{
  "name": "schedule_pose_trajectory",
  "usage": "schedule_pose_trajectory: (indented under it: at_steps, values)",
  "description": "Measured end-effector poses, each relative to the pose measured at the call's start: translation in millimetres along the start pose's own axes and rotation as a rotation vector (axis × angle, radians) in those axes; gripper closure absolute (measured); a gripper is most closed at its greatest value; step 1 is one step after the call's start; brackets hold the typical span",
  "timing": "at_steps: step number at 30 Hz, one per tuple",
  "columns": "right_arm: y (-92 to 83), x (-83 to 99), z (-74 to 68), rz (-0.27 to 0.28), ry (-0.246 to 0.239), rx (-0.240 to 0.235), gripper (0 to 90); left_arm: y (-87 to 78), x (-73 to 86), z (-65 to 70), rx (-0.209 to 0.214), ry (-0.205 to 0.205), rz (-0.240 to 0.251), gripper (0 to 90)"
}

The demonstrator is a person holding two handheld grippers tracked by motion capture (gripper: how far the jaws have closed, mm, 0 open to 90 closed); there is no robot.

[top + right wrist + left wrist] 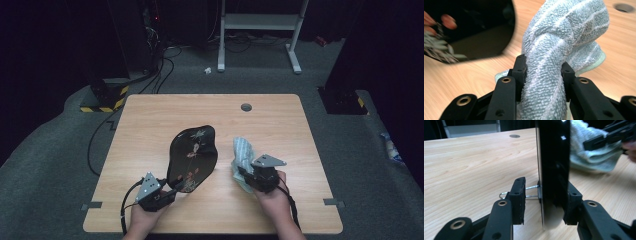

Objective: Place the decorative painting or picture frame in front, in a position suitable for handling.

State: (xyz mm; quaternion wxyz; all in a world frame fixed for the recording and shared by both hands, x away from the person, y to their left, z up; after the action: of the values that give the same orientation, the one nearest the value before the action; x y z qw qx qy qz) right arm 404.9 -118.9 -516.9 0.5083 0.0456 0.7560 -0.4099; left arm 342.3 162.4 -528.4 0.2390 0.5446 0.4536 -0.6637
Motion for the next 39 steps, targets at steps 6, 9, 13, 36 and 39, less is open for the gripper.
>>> schedule_pose_trajectory:
  at_steps: [6,9,13,36,39]
  values:
    - [-17.4,17.7,14.4,0.007,0.024,0.049,66.0,-1.4,9.9,2.3,-0.023,0.011,-0.036,58.0]
    - [-16.7,27.4,19.6,-0.015,0.032,0.061,66.0,-2.6,11.9,3.0,-0.026,0.003,-0.045,58.1]
    - [-12.3,36.2,24.8,-0.048,0.032,0.073,65.4,-4.5,13.1,6.9,-0.027,0.013,-0.044,58.0]
    - [4.6,42.6,24.6,-0.107,0.027,0.066,43.2,-8.0,19.8,22.9,0.034,0.033,-0.07,58.0]
    - [3.1,44.0,22.5,-0.104,0.02,0.052,41.2,-6.8,19.7,26.8,0.045,0.041,-0.071,58.0]
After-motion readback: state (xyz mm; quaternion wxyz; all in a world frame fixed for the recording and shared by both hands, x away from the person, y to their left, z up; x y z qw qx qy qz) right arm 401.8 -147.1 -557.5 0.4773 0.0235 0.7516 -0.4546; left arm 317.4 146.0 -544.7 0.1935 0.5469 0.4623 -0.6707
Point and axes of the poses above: each handheld gripper's, and its own axes: y roughly forward along the jaws, x roughly out of its underside, z roughly to its right, the point moved 7 cm from there along y, roughly forward along the jaws, and after that the axes turned 11 degrees about -x, right-handed, at the moved point
